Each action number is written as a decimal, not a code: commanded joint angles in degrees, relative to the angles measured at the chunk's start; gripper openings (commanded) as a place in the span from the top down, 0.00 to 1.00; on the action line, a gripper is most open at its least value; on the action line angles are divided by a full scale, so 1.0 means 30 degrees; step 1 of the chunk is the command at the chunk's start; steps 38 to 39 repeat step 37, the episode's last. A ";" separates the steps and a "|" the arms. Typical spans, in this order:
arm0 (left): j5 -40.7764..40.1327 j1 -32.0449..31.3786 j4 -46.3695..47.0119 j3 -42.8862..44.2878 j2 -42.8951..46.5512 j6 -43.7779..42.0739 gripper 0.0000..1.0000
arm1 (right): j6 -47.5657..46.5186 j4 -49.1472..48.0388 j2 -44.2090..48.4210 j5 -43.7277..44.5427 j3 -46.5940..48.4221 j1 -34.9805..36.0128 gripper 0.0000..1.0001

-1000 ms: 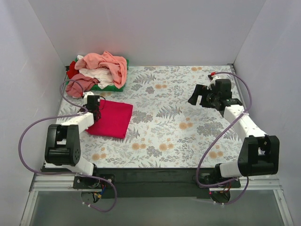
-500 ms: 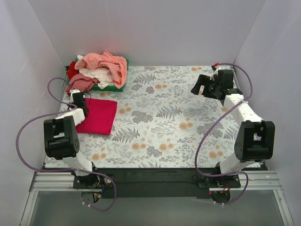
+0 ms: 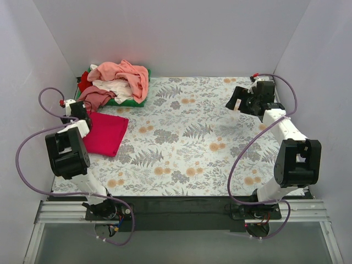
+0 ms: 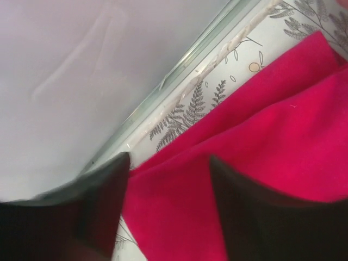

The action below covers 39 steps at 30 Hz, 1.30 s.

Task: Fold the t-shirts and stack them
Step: Neatly place the folded tshirt to the corner, then reset both grippers

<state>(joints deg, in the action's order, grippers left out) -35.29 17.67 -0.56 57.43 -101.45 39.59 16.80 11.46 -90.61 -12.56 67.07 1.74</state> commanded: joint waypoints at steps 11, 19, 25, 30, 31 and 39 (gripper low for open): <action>1.1199 0.0028 -0.3334 0.0051 0.9429 1.0642 0.09 | 0.0143 -0.0540 0.2457 0.1866 -0.2081 -0.0316 0.02; 1.0068 -0.2724 -0.1018 -0.2384 1.0587 1.3166 0.07 | 0.0495 -0.0978 0.2606 0.5092 -0.2581 -0.0316 0.02; 0.8808 -0.4453 0.1268 -0.2415 0.8129 1.3111 0.07 | 0.0494 -0.2032 0.2254 0.6762 -0.3048 -0.0316 0.02; 0.7779 -0.4865 0.2176 -0.2092 0.6923 1.2818 0.06 | 0.0495 -0.2765 0.1757 0.6910 -0.3254 -0.0316 0.02; 0.7778 -0.4923 0.2410 -0.2063 0.6632 1.2673 0.06 | 0.0553 -0.2970 0.1726 0.6910 -0.3341 -0.0316 0.02; 0.7368 -0.4924 0.2500 -0.1946 0.6218 1.2525 0.06 | 0.0612 -0.4435 0.2340 0.6911 -0.4190 -0.0286 0.02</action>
